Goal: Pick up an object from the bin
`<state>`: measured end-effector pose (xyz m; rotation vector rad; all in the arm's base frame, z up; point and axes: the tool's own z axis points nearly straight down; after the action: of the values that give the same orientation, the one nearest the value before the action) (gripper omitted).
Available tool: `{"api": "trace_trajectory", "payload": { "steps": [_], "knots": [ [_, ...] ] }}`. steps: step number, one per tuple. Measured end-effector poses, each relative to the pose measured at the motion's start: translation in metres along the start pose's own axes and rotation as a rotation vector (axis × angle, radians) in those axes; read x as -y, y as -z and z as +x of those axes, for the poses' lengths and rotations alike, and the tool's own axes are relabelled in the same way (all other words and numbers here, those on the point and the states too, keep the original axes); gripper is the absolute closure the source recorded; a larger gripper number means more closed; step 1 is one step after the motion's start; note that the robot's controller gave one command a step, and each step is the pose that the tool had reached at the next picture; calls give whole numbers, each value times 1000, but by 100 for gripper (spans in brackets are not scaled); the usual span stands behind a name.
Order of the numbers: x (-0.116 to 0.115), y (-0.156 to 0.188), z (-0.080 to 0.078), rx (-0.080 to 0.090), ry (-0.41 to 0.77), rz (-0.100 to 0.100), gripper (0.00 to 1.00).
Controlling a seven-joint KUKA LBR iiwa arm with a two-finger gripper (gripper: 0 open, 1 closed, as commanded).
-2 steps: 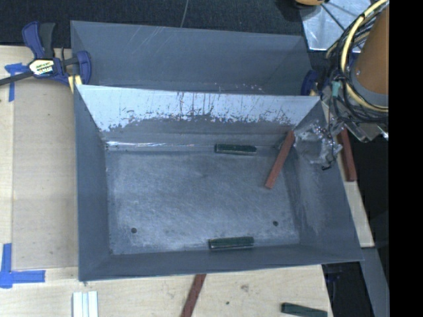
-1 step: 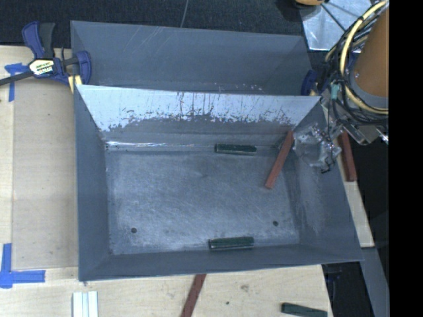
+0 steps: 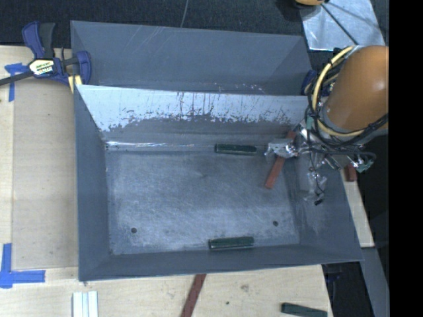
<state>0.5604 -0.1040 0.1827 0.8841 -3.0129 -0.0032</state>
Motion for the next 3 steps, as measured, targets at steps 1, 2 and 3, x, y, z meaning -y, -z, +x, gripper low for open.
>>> {"api": "trace_trajectory", "payload": {
  "steps": [1,2,3],
  "knots": [
    [1,3,-1,5,-1,4,0],
    [24,-45,-26,12,-8,12,0],
    [12,-111,-62,7,70,3,100]
  ]
}}
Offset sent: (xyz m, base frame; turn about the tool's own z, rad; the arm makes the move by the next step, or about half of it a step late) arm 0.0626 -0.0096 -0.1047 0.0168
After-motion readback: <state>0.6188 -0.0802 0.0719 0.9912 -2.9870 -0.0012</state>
